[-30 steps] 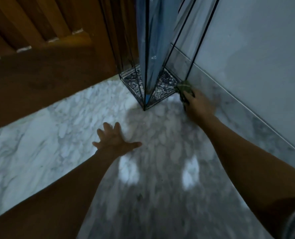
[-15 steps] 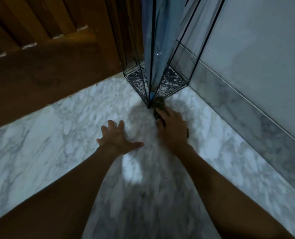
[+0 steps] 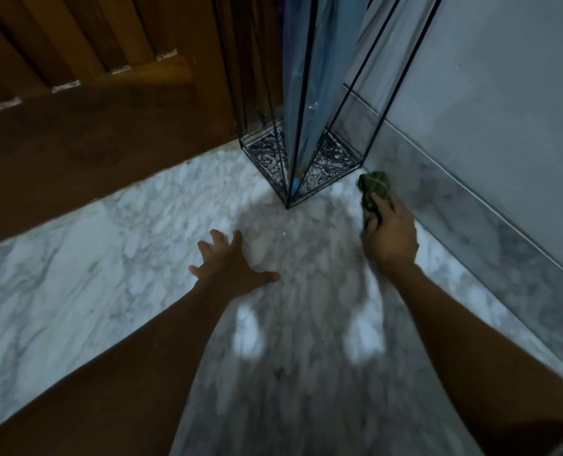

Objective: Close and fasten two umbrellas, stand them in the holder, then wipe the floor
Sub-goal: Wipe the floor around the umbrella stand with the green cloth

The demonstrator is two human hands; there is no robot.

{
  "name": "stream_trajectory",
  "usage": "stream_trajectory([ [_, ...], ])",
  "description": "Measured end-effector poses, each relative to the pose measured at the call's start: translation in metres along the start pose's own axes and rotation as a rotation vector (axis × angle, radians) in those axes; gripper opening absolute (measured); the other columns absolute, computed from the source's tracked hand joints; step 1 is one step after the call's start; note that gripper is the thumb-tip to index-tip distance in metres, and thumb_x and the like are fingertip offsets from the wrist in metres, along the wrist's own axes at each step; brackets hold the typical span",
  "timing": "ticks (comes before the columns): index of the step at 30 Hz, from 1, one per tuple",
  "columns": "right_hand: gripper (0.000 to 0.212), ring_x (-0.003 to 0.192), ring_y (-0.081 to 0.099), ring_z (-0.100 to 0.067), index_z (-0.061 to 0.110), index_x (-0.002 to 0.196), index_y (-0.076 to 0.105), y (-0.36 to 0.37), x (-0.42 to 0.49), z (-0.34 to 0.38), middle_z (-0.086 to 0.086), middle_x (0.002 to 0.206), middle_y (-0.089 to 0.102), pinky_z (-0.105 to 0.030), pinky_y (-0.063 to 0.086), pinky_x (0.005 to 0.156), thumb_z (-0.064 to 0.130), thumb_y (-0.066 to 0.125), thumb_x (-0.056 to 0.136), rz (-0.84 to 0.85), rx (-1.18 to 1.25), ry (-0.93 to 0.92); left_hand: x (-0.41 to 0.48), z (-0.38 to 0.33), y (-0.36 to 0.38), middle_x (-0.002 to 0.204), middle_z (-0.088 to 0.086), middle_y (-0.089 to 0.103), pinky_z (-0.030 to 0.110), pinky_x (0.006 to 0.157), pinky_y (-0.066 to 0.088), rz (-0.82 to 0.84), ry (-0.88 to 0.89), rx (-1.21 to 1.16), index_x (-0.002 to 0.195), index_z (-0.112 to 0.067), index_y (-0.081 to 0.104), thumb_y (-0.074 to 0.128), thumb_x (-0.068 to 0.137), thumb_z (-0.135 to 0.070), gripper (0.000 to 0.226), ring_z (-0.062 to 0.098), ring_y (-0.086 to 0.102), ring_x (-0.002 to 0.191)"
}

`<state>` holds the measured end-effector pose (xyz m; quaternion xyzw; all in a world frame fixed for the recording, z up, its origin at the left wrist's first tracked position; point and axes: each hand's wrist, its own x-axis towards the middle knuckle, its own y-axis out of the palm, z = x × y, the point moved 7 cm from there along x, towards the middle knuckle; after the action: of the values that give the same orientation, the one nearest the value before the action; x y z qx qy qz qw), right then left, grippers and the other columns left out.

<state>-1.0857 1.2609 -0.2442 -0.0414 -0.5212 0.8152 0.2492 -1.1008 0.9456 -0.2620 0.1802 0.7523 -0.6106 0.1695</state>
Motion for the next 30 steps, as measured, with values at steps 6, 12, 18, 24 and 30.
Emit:
stream_trajectory([
  [6, 0.039, 0.111, 0.061, -0.035, 0.020, 0.122, 0.070, 0.030, -0.087, 0.090, -0.011, 0.131, 0.063, -0.042, 0.051, 0.092, 0.021, 0.057, 0.086, 0.056, 0.105, -0.203, 0.000, 0.001, 0.001, 0.152, 0.007, 0.012, 0.068, 0.100, 0.033, -0.024, 0.006, -0.026, 0.149, -0.033, 0.016, 0.064, 0.044, -0.089, 0.128, 0.038, 0.015, 0.140],
  [12, 0.041, 0.094, 0.067, -0.035, 0.032, 0.120, 0.069, 0.019, -0.056, 0.078, -0.006, 0.123, 0.069, -0.034, 0.054, 0.070, 0.036, 0.043, 0.087, 0.044, 0.004, -0.351, -0.002, 0.000, 0.000, 0.154, 0.008, 0.010, 0.068, 0.101, 0.032, -0.017, 0.011, -0.016, 0.151, -0.031, 0.012, 0.064, 0.047, -0.088, 0.129, 0.039, 0.013, 0.142],
  [18, 0.044, 0.115, 0.060, -0.018, 0.044, 0.135, 0.052, 0.001, -0.029, 0.034, 0.011, 0.138, 0.059, -0.026, 0.050, 0.084, 0.028, 0.048, 0.094, -0.002, 0.062, -0.093, -0.003, -0.001, -0.001, 0.154, 0.007, 0.010, 0.069, 0.102, 0.031, -0.005, -0.001, -0.024, 0.151, -0.032, 0.012, 0.065, 0.047, -0.088, 0.130, 0.038, 0.012, 0.142],
  [24, 0.038, 0.100, 0.065, -0.037, 0.018, 0.115, 0.073, 0.039, -0.106, 0.128, -0.013, 0.125, 0.067, -0.041, 0.055, 0.085, 0.018, 0.055, 0.082, 0.089, 0.146, -0.320, -0.009, 0.004, -0.006, 0.148, 0.006, 0.022, 0.060, 0.096, 0.042, -0.071, 0.034, -0.007, 0.147, -0.033, 0.021, 0.057, 0.045, -0.092, 0.123, 0.035, 0.027, 0.133],
  [30, 0.037, 0.116, 0.053, -0.034, 0.026, 0.120, 0.069, 0.029, -0.094, 0.124, -0.014, 0.133, 0.060, -0.050, 0.041, 0.102, 0.031, 0.066, 0.083, 0.003, -0.084, -0.397, -0.006, 0.025, -0.034, 0.144, 0.003, 0.038, 0.042, 0.097, 0.045, -0.145, 0.121, -0.001, 0.148, -0.029, 0.029, 0.061, 0.068, -0.078, 0.099, 0.026, 0.039, 0.131],
])
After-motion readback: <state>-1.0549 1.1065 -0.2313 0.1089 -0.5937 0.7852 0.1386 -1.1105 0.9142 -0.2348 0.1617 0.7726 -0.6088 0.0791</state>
